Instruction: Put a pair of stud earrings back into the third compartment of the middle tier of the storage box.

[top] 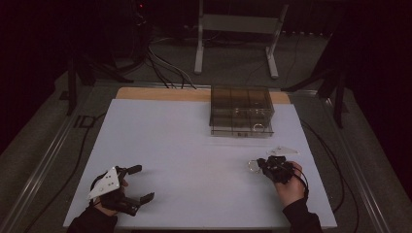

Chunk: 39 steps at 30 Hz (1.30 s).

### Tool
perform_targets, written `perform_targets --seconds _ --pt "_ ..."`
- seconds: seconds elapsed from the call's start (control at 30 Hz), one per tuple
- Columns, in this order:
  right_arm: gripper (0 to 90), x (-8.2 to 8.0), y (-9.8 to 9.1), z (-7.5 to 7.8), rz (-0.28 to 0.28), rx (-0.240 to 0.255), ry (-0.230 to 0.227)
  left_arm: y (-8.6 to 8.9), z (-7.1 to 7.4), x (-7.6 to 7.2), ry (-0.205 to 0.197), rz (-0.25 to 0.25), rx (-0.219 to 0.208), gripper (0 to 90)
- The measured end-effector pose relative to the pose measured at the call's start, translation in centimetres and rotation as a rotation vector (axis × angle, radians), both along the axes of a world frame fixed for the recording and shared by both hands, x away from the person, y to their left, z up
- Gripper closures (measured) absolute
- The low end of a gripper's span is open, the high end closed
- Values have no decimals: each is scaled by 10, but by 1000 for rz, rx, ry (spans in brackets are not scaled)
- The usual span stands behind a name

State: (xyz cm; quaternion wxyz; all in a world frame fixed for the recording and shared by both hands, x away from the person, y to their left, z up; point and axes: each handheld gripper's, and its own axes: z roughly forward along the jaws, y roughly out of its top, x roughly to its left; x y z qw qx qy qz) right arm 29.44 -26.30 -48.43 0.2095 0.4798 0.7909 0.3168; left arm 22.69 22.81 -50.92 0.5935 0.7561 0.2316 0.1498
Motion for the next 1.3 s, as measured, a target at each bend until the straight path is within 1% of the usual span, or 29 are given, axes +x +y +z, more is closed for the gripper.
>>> perform_targets --seconds 0.13,0.17,0.2,0.27,0.33,0.37,0.53,0.67,0.7,0.8,0.97,1.0,1.2,1.27,1.3 --pt "867 9 -2 16 -4 0 -29 0 0 0 -3 -1 -1 6" --pt "867 9 -2 16 -4 0 -29 0 0 0 -3 -1 -1 6" --pt "866 14 -3 23 -5 -2 -42 0 0 0 -3 0 -1 6" --pt "866 19 -4 29 -8 2 -51 0 0 0 -3 0 -4 6" --pt "866 21 -5 32 -11 -2 -57 0 0 0 -5 0 -4 6" --pt "867 26 -6 37 -16 0 -63 1 0 0 -4 0 -4 6" --pt "866 39 -9 49 -31 -4 -79 1 0 0 -4 0 -3 6" --pt "866 49 -11 55 -47 -4 -89 1 0 0 -4 0 -3 6" --pt "866 49 -11 55 -47 -4 -89 1 1 0 -4 -1 -4 6" --pt "866 60 -13 61 -63 -11 -95 1 0 0 -2 -2 -5 6" --pt "866 75 -15 66 -83 -21 -91 1 0 0 -3 -1 -5 6" --pt "866 78 -16 67 -86 -27 -92 1 0 0 -3 -1 -7 6" --pt "866 94 -20 70 -116 -23 -86 1 0 0 1 0 -8 6" --pt "866 99 -21 69 -124 -32 -84 1 0 0 1 0 -8 6" --pt "866 99 -21 69 -124 -32 -84 1 0 0 2 0 -9 6"
